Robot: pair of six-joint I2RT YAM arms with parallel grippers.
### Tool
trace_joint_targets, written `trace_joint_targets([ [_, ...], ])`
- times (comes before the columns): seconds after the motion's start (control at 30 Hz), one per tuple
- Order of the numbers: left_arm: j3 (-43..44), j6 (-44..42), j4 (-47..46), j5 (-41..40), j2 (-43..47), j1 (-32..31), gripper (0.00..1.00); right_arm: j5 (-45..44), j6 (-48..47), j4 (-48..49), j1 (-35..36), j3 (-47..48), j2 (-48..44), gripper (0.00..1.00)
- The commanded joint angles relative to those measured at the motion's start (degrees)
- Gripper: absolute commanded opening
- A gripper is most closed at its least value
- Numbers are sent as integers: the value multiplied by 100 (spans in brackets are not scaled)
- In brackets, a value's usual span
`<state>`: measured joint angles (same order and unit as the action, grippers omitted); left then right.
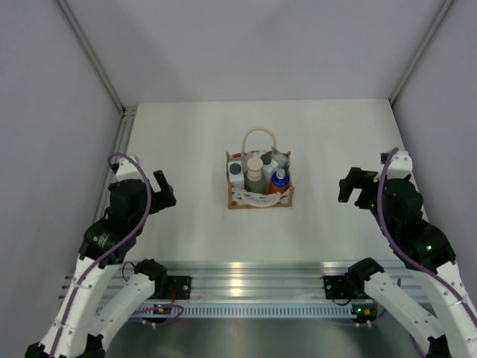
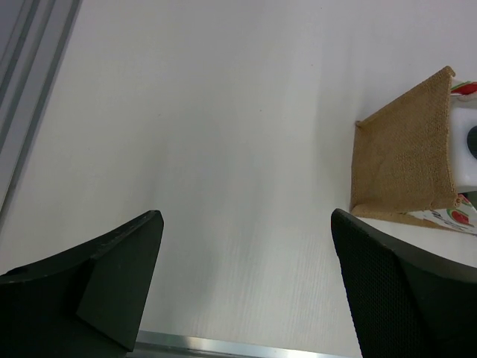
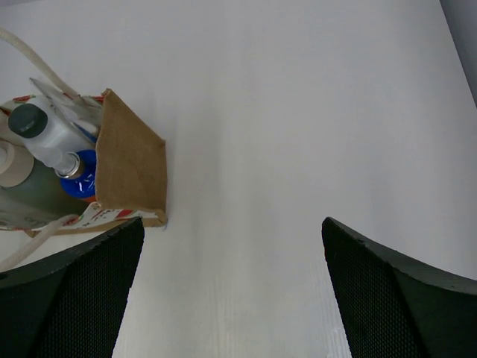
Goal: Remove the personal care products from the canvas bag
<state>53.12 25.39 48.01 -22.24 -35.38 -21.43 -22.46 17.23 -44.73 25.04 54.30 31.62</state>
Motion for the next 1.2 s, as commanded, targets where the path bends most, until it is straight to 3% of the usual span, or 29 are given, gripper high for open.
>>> trace_joint_targets([
  [0.0,-30,54,-257,-123,145,-10,98,-92,87,-18,-69,177,-24,99],
  [0.2,-48,63,-257,-123,224,-10,98,1127,149,692,-78,-173,-296,100],
  [0.33,-48,63,-257,-105,242,-19,98,2979,-70,1544,-69,-481,-165,99],
  [0.5,-56,63,-266,-79,268,-10,98,3819,16,2651,45,-631,405,100],
  [0.6,-56,72,-266,-70,268,-10,98,3504,61,2969,448,-518,862,94],
  [0.83,-65,63,-275,-35,251,-10,98,853,-719,3784,2511,-236,2110,86],
  [1.07,-65,63,-283,-17,224,-19,98,585,-1205,5323,2761,-394,3157,78],
  [1.17,-65,54,-283,0,215,-10,99,497,-1275,5475,2761,-193,3753,77],
])
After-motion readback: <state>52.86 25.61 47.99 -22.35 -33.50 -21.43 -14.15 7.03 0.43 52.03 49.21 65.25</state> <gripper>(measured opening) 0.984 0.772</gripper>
